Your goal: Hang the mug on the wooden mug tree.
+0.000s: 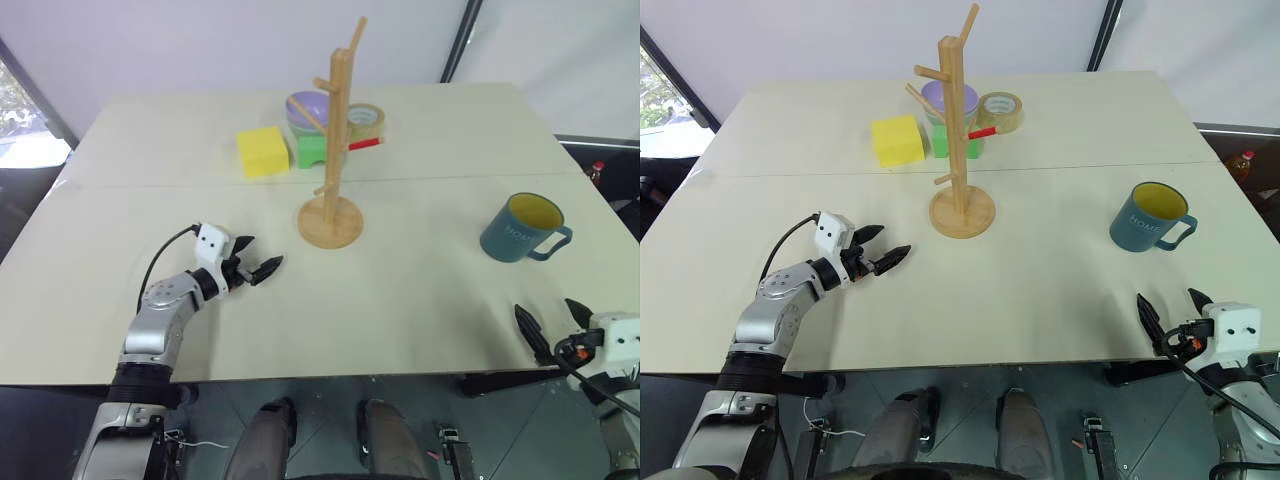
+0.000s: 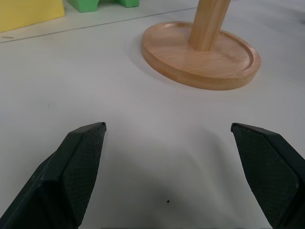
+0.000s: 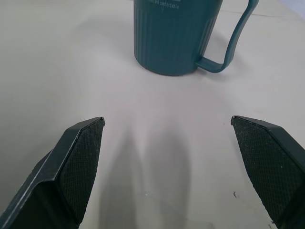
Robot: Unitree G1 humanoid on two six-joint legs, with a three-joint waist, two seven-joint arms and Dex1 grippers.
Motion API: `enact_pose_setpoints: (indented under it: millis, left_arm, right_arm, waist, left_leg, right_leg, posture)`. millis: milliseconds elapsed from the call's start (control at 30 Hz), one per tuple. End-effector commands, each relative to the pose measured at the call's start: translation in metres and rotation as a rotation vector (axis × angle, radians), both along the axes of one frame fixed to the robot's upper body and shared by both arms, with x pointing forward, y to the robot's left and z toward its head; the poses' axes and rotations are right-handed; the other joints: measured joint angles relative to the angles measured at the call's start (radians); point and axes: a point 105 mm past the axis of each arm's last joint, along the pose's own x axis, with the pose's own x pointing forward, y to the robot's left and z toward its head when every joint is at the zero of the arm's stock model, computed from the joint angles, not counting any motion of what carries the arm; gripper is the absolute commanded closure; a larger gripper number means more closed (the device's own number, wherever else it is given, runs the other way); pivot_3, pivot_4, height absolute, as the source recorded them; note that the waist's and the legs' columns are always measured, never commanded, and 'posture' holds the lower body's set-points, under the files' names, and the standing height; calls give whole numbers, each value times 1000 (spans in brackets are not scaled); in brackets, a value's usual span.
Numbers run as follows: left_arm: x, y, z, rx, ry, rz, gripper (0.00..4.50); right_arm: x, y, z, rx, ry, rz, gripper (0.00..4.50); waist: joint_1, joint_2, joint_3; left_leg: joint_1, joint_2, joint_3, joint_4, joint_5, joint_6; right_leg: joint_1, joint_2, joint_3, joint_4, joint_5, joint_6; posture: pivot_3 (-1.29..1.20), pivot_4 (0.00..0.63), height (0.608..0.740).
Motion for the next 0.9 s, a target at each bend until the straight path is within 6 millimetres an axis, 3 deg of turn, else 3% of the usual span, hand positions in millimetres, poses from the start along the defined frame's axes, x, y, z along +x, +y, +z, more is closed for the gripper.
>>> enact_pose_setpoints:
  millis: [33,200,300,400,667,900]
  left_arm:
    - [3,-1,18,-15,-57,-3,0]
    - [0,-5,18,-25,-37,-33,0]
    - [-9,-19,24,-32,-45,-124,0]
    - [-23,-39,33,-49,-69,-256,0]
    - [-85,-122,56,-62,-129,-786,0]
    - [-96,-143,61,-68,-136,-897,0]
  right_arm:
    - [-2,-6,9,-18,-39,-16,78]
    - [0,-10,8,-27,-40,-52,78]
    - [4,-14,8,-32,-35,-89,78]
    - [10,-14,10,-41,-49,-106,78]
    - [33,-19,28,-71,-138,-219,78]
    - [50,-30,32,-68,-147,-295,78]
  waist:
    - [0,0,0]
    - [0,0,0]
    - [0,0,0]
    - [0,0,0]
    - [0,0,0]
    - [-3,1,-1]
  left_leg:
    - [0,0,0,0,0,0]
    - [0,0,0,0,0,0]
    - [0,0,0,0,0,0]
    - [0,0,0,0,0,0]
    - [-1,0,1,0,0,0]
    - [0,0,2,0,2,3]
  right_leg:
    - [0,0,0,0,0,0]
    - [0,0,0,0,0,0]
    - [0,0,0,0,0,0]
    - [0,0,0,0,0,0]
    - [0,-1,0,0,1,-2]
    - [0,0,0,0,2,-3]
  posture:
    - [0,150,740]
    - [0,150,740]
    - [0,150,740]
    - [0,150,740]
    - [0,150,740]
    - [0,150,740]
